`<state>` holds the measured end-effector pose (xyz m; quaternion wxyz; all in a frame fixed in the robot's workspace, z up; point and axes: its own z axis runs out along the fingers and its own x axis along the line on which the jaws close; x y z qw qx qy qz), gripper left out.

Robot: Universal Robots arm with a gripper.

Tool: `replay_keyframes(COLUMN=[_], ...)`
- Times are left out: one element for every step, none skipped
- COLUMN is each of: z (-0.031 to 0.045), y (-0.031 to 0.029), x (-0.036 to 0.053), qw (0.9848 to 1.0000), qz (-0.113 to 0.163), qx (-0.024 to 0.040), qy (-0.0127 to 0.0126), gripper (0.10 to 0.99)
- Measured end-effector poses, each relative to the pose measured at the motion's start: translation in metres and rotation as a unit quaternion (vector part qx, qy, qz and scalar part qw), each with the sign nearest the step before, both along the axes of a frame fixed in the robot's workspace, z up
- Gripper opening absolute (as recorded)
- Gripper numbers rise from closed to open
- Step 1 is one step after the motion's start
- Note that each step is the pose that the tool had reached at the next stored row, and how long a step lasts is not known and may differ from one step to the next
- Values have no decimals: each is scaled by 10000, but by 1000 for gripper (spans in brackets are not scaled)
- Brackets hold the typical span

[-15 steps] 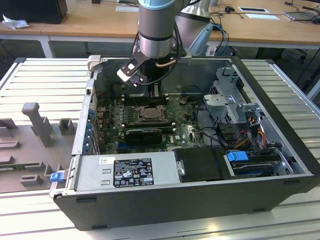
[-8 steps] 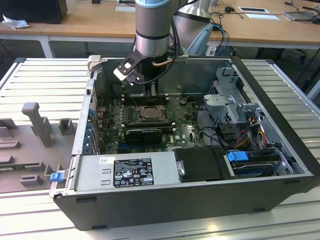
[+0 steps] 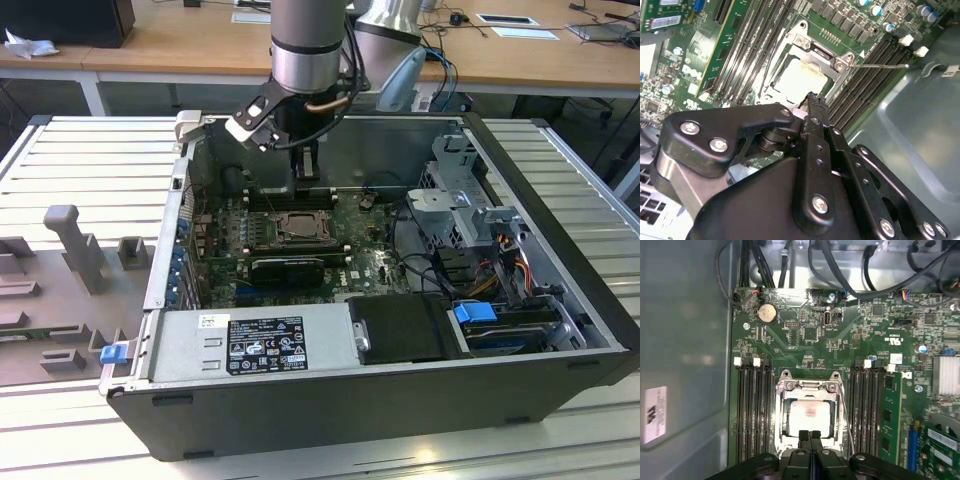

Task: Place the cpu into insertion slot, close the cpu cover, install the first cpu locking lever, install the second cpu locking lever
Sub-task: 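Install the first cpu locking lever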

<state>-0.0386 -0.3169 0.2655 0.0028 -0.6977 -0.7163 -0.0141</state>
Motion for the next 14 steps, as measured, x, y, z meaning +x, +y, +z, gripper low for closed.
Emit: replay_keyframes(z=[11,16,16,17,17,17,17,17,16,13,10,7,3,2], y=[0,0,0,0,0,0,0,0,0,0,0,0,0,0], x=[0,-1,-1,-1,-1,-1,-1,-1,-1,-1,-1,-1,-1,-1], qw=[10000,10000,10000,9998,9996,9991,9987,9981,9975,9955,9929,9894,9867,9855], qz=[2,7,84,205,298,416,516,614,709,943,1189,1449,1628,1699], qx=[-6,-10,-13,-14,-14,-15,-15,-15,-15,-14,-14,-14,-15,-17], qy=[-1,0,-2,-2,-1,-1,-1,-1,-1,-2,-2,-2,-3,-2], gripper=[106,106,106,106,106,106,106,106,106,106,106,106,106,106])
